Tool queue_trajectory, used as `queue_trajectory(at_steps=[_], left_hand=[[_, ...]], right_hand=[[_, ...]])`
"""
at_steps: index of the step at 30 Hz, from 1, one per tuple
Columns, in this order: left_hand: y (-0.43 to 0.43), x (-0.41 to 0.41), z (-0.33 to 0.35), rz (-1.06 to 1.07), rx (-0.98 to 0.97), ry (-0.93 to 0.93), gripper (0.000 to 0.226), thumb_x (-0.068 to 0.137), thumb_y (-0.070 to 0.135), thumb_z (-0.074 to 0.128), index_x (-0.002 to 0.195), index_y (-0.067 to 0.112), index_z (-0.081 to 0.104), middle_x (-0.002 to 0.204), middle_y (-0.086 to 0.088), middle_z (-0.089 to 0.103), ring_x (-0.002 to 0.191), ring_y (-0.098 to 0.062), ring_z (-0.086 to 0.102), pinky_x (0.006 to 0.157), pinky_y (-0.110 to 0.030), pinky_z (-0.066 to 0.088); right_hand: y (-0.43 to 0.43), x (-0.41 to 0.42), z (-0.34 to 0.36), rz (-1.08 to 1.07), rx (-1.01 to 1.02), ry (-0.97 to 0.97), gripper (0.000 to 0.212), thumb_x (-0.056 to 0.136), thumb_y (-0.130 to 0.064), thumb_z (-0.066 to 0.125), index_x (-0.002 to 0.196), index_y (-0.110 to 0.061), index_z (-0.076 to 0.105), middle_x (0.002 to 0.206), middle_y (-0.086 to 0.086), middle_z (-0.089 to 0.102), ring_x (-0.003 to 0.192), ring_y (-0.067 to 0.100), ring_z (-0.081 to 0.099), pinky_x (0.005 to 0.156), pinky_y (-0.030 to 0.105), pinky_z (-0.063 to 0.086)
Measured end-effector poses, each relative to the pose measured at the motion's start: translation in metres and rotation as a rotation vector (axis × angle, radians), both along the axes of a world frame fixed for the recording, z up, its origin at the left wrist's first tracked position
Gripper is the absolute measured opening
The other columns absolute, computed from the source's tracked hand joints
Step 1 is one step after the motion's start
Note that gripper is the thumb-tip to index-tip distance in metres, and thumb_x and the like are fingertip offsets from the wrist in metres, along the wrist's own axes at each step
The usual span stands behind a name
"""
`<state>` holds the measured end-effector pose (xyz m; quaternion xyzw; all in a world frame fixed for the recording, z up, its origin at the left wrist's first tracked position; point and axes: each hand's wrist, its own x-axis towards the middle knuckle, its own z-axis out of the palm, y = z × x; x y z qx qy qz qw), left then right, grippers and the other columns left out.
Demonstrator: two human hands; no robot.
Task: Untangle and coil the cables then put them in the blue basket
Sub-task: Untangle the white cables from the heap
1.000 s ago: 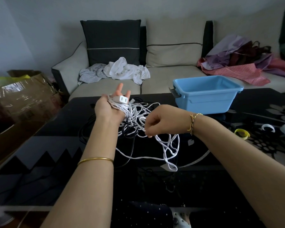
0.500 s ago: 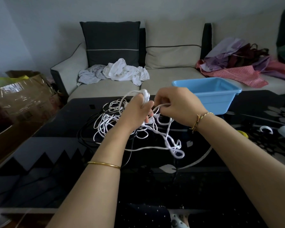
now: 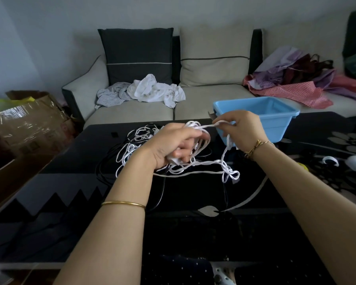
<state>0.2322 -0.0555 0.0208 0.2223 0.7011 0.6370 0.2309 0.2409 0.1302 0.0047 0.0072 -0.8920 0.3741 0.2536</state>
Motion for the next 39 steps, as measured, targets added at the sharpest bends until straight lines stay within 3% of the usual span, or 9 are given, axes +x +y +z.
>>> queue_trajectory(at_steps=[3,7,14,17,23,26,31,35,39], left_hand=[[-0.009,-0.006,0.003,-0.028,0.266,-0.267,0.024,0.094,0.018,0.045,0.083,0.005,0.062,0.034,0.009,0.026,0.025,-0.001,0.024,0.034,-0.014,0.033],[-0.019,-0.014,0.001,-0.031,0.638,-0.549,0.028,0.086,0.024,0.050,0.070,0.008,0.066,0.032,0.007,0.031,0.023,-0.004,0.030,0.032,-0.013,0.037],[-0.034,-0.022,-0.004,0.109,1.129,-0.688,0.031,0.095,0.021,0.045,0.079,0.000,0.062,0.034,0.007,0.035,0.023,-0.005,0.034,0.037,-0.018,0.045],[-0.033,-0.024,-0.005,0.200,1.229,-0.682,0.034,0.097,0.020,0.044,0.078,-0.003,0.061,0.033,0.008,0.034,0.023,-0.004,0.034,0.036,-0.018,0.045],[-0.021,-0.021,-0.005,0.359,1.170,-0.562,0.030,0.097,0.020,0.046,0.085,-0.002,0.061,0.032,0.007,0.033,0.025,-0.003,0.036,0.047,-0.023,0.054],[-0.022,-0.023,-0.002,0.373,1.207,-0.519,0.035,0.100,0.024,0.042,0.083,0.000,0.061,0.033,0.006,0.035,0.027,-0.003,0.037,0.052,-0.027,0.057],[-0.028,-0.034,-0.005,0.342,1.405,-0.541,0.042,0.101,0.027,0.039,0.087,-0.005,0.062,0.036,0.006,0.036,0.028,-0.005,0.038,0.062,-0.033,0.060],[-0.031,-0.038,-0.007,0.320,1.499,-0.522,0.047,0.102,0.036,0.039,0.091,-0.005,0.060,0.037,0.005,0.039,0.030,-0.006,0.042,0.074,-0.037,0.057],[-0.037,-0.039,-0.006,0.468,1.420,-0.415,0.050,0.100,0.042,0.041,0.077,0.001,0.056,0.043,0.001,0.046,0.039,-0.008,0.049,0.095,-0.041,0.049]], right_hand=[[-0.004,0.001,-0.009,0.204,-0.473,-0.168,0.013,0.088,-0.004,0.060,0.096,-0.006,0.069,0.068,0.010,0.059,0.042,0.010,0.058,0.046,0.024,0.053],[-0.009,-0.002,-0.017,0.381,-1.011,-0.359,0.015,0.093,-0.001,0.050,0.097,-0.004,0.064,0.065,0.007,0.049,0.031,0.002,0.036,0.039,0.015,0.043],[0.000,-0.004,-0.027,0.433,-1.236,-0.625,0.020,0.097,-0.008,0.041,0.086,-0.003,0.057,0.056,0.003,0.046,0.027,0.000,0.026,0.026,0.007,0.020],[0.001,-0.006,-0.029,0.426,-1.175,-0.788,0.021,0.097,-0.014,0.042,0.086,-0.006,0.057,0.052,0.000,0.045,0.026,0.001,0.025,0.025,0.007,0.016],[-0.008,-0.001,-0.036,0.518,-0.595,-0.922,0.023,0.096,-0.022,0.047,0.092,-0.009,0.066,0.062,0.000,0.046,0.038,0.003,0.025,0.033,0.012,0.017],[-0.012,0.001,-0.042,0.517,-0.750,-0.749,0.005,0.092,-0.008,0.053,0.092,-0.009,0.058,0.062,0.000,0.048,0.040,0.002,0.027,0.033,0.010,0.019],[-0.009,-0.005,-0.050,0.347,-0.963,-0.539,0.019,0.090,-0.002,0.055,0.073,-0.009,0.050,0.063,0.006,0.046,0.033,0.001,0.033,0.029,0.011,0.028],[-0.018,0.001,-0.050,0.343,-0.434,-0.651,0.014,0.091,-0.011,0.056,0.078,-0.009,0.059,0.063,0.004,0.059,0.037,0.003,0.036,0.033,0.014,0.023],[-0.036,0.009,-0.039,0.422,-0.254,-0.595,0.015,0.092,-0.008,0.051,0.087,-0.001,0.064,0.068,0.006,0.058,0.037,0.003,0.035,0.037,0.014,0.027]])
